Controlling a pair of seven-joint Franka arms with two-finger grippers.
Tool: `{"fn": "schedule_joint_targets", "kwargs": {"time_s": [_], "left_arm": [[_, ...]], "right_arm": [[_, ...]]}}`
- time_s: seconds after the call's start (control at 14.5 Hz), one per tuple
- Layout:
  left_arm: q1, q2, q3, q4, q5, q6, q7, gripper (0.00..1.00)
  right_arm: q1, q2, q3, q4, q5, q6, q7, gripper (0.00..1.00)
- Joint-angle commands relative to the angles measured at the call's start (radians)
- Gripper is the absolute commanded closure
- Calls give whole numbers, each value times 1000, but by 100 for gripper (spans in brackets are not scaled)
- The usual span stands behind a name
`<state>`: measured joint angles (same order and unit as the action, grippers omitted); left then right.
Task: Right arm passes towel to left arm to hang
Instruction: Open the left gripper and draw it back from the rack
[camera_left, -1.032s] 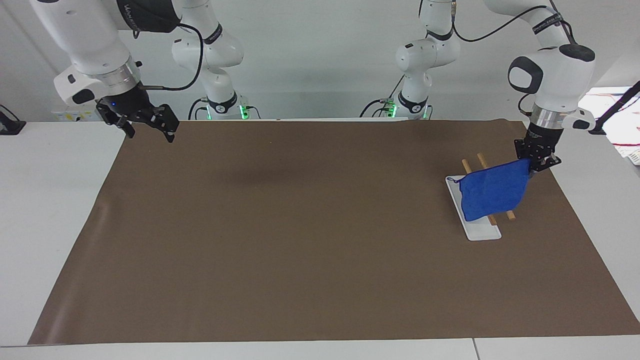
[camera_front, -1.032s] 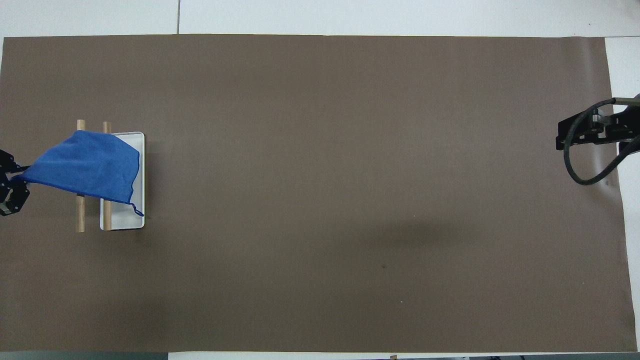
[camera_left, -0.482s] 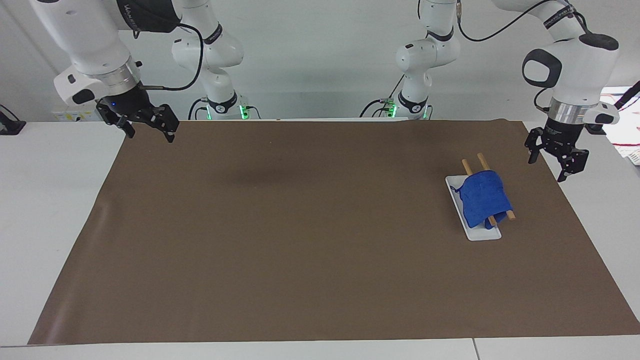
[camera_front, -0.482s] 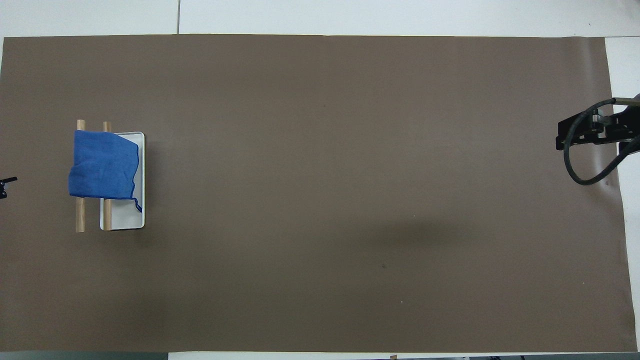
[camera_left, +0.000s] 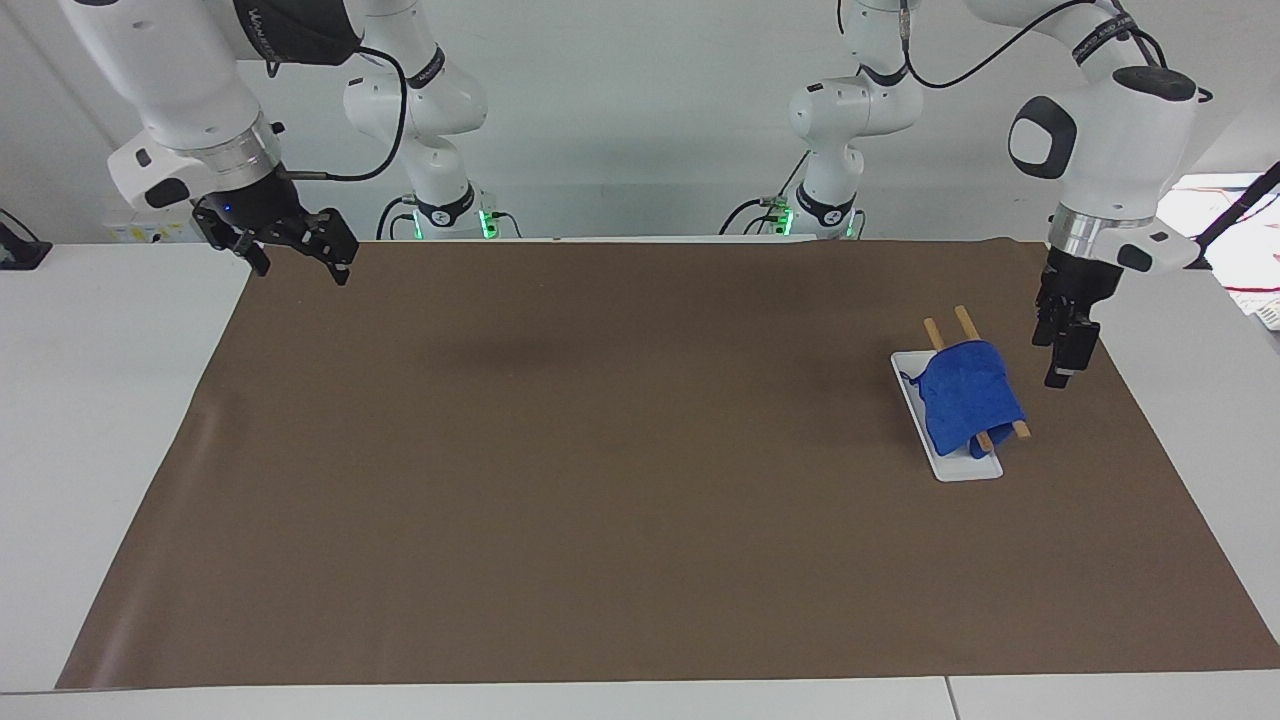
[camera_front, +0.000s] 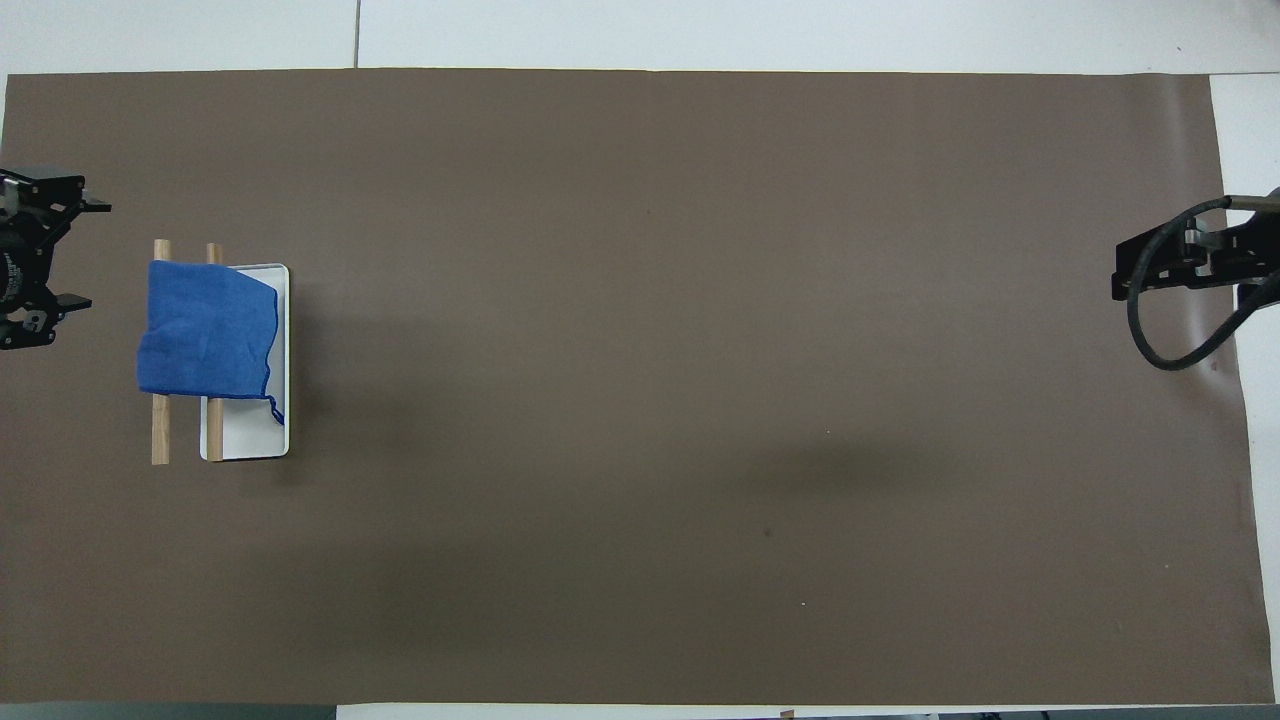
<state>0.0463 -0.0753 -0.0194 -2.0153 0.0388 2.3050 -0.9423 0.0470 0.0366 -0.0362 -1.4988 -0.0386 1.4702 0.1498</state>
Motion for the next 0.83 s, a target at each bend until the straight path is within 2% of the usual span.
{"fn": "schedule_joint_targets", "kwargs": {"time_s": [0.0, 0.14, 0.28, 0.34, 0.55, 0.76], "left_arm": [[-13, 37, 13, 76, 13, -38, 338, 0], [-26, 52, 12, 128, 13, -108, 535, 0], [-28, 60, 10, 212, 12, -262, 670, 0], [-28, 64, 10, 249, 6, -325, 718, 0], [-54, 74, 9, 337, 4, -482, 772, 0], [-54, 69, 6, 377, -40, -626, 870, 0]], "right_arm": [[4, -14, -2, -17, -4, -2, -12, 0], [7, -15, -2, -17, -4, -2, -10, 0], [-27, -20, 39, -17, -6, -7, -7, 0], [-57, -18, 59, -17, -6, -7, -7, 0], [-33, -20, 50, -17, -6, -2, -7, 0], [-41, -20, 50, -21, -6, -5, -7, 0]]}}
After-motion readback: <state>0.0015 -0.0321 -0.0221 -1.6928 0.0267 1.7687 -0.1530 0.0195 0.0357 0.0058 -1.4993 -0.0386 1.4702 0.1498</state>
